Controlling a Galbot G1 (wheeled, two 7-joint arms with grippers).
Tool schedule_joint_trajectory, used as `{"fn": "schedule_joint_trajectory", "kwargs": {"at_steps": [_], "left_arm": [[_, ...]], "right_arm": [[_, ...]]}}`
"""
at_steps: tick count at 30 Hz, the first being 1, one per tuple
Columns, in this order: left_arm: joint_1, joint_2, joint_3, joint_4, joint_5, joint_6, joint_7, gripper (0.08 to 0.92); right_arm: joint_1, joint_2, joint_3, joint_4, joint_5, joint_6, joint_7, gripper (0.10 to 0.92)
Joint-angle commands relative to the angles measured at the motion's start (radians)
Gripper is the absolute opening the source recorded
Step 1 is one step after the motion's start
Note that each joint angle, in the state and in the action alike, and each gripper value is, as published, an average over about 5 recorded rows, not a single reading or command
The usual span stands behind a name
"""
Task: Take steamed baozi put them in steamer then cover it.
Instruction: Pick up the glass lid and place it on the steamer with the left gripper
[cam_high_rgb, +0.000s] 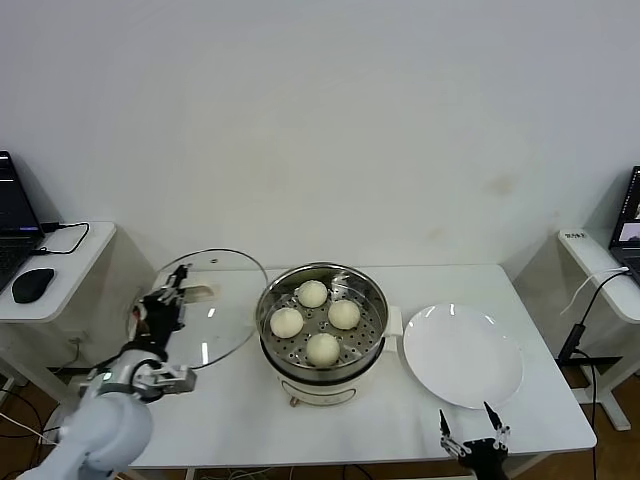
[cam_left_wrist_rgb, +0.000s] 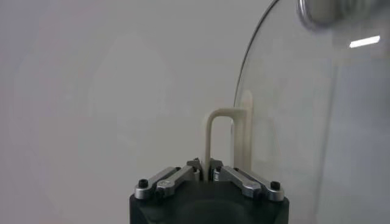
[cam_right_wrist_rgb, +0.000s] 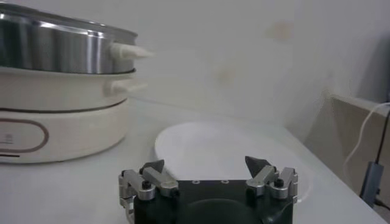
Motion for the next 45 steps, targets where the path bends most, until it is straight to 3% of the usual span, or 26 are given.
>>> {"fn": "schedule_joint_trajectory", "kwargs": {"at_steps": [1, 12, 25, 45], "left_arm": [[-0.303, -0.145, 0.355, 0.066, 0.185, 0.128, 0.107, 0.149], [-0.314, -0.275, 0.351, 0.128, 0.318, 0.129, 0.217, 0.149], [-0.336, -0.429, 0.43, 0.211, 0.467, 0.127, 0.255, 0.149], [-0.332, -0.485, 0.461, 0.265, 0.518, 0.112, 0.245, 0.149]], "right_arm": [[0.027, 0.018, -0.017, -0.019, -0.127, 0.006, 0.043, 0.823], [0.054, 0.045, -0.052, -0.048, -0.202, -0.005, 0.054, 0.823], [0.05, 0.046, -0.062, -0.053, -0.216, -0.005, 0.056, 0.823], [0.042, 0.046, -0.056, -0.064, -0.217, 0.009, 0.055, 0.823]]}}
